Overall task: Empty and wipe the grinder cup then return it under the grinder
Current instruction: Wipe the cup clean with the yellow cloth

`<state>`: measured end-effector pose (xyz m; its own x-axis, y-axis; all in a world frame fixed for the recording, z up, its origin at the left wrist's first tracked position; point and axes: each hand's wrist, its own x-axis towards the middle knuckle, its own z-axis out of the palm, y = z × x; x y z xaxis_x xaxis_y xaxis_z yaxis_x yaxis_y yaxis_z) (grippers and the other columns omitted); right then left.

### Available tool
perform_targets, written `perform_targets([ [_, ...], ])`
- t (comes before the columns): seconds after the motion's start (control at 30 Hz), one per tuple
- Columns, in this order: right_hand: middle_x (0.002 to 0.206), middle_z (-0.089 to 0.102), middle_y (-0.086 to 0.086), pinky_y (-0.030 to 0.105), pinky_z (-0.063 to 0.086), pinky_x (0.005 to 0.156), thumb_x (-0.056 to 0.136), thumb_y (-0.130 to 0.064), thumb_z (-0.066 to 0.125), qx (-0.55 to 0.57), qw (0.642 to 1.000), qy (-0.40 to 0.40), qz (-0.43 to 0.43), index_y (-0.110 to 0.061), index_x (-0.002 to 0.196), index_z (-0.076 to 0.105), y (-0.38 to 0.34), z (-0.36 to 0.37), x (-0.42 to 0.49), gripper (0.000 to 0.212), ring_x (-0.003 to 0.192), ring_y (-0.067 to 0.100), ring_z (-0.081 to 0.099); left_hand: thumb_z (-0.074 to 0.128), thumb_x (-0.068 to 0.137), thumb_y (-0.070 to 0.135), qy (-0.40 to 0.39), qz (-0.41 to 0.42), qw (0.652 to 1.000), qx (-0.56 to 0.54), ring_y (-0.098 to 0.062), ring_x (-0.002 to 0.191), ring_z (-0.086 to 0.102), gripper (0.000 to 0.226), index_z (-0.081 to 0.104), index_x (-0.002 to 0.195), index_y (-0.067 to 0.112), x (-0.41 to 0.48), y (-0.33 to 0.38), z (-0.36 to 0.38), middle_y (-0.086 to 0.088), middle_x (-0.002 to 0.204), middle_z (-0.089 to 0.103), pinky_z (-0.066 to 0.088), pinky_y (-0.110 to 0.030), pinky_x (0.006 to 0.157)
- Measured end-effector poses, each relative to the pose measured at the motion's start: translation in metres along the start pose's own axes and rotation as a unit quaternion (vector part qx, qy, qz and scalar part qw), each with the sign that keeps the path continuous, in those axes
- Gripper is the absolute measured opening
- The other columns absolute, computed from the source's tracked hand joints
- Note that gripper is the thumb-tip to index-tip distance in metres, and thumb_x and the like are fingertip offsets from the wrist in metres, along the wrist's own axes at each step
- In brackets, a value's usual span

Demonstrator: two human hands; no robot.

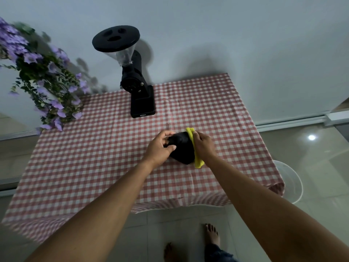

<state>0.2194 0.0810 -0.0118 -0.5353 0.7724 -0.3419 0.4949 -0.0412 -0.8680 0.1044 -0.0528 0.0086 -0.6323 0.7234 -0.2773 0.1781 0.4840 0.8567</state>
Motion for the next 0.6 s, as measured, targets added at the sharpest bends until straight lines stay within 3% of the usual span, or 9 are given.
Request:
perform_targets([
  [0.1, 0.126, 0.065, 0.004, 0.028, 0.038, 0.080, 0.102, -0.041, 0.039, 0.006, 1.000, 0.008, 0.010, -0.022, 0.132, 0.060, 0.001, 0.003, 0.000, 0.041, 0.109, 0.021, 0.058, 0.064, 0.084, 0.033, -0.042, -0.021, 0.998, 0.031, -0.019, 0.117, 0.062, 0.052, 0.055, 0.135, 0.036, -0.001, 0.005, -0.005, 0.000, 0.132, 0.062, 0.056, -0.038, 0.097],
  [0.2, 0.098, 0.066, -0.001, 0.026, 0.042, 0.067, 0.102, -0.039, 0.039, 0.010, 1.000, 0.027, 0.011, -0.020, 0.121, 0.067, 0.001, 0.009, -0.002, 0.039, 0.080, 0.009, 0.056, 0.062, 0.085, 0.059, -0.047, -0.042, 0.997, 0.050, -0.014, 0.109, 0.064, 0.054, 0.061, 0.131, 0.030, -0.003, 0.014, -0.003, 0.007, 0.123, 0.066, 0.055, -0.034, 0.094],
  [0.3, 0.084, 0.067, 0.001, 0.026, 0.043, 0.058, 0.102, -0.039, 0.037, -0.034, 0.998, 0.050, -0.006, -0.015, 0.098, 0.069, 0.003, 0.013, -0.002, 0.040, 0.075, 0.016, 0.061, 0.066, 0.086, 0.058, -0.020, -0.046, 0.994, 0.099, -0.012, 0.103, 0.065, 0.047, 0.067, 0.122, 0.029, 0.002, 0.021, -0.002, 0.010, 0.113, 0.068, 0.056, -0.033, 0.090],
  [0.43, 0.073, 0.060, -0.002, 0.027, 0.035, 0.052, 0.103, -0.037, 0.036, -0.062, 0.995, 0.076, -0.011, -0.011, 0.087, 0.062, 0.008, 0.015, -0.005, 0.040, 0.072, 0.019, 0.058, 0.072, 0.083, 0.047, 0.001, -0.038, 0.992, 0.120, -0.011, 0.099, 0.068, 0.034, 0.072, 0.114, 0.033, 0.004, 0.021, -0.001, 0.012, 0.109, 0.072, 0.058, -0.036, 0.089],
  [0.5, 0.083, 0.065, -0.001, 0.030, 0.042, 0.060, 0.103, -0.036, 0.036, -0.082, 0.991, 0.093, -0.050, -0.012, 0.095, 0.064, 0.007, 0.016, -0.011, 0.038, 0.082, 0.022, 0.063, 0.071, 0.087, 0.044, 0.028, -0.015, 0.991, 0.133, -0.009, 0.099, 0.067, 0.033, 0.070, 0.118, 0.033, -0.001, 0.018, 0.001, 0.013, 0.111, 0.071, 0.056, -0.027, 0.082],
  [0.6, 0.132, 0.062, 0.002, 0.035, 0.048, 0.093, 0.103, -0.033, 0.040, -0.098, 0.982, 0.076, -0.141, -0.015, 0.126, 0.062, 0.006, 0.023, -0.018, 0.037, 0.120, 0.021, 0.058, 0.070, 0.087, 0.048, 0.050, 0.004, 0.991, 0.121, -0.006, 0.097, 0.068, 0.038, 0.069, 0.123, 0.034, -0.003, 0.008, 0.006, 0.013, 0.115, 0.072, 0.057, -0.025, 0.078],
])
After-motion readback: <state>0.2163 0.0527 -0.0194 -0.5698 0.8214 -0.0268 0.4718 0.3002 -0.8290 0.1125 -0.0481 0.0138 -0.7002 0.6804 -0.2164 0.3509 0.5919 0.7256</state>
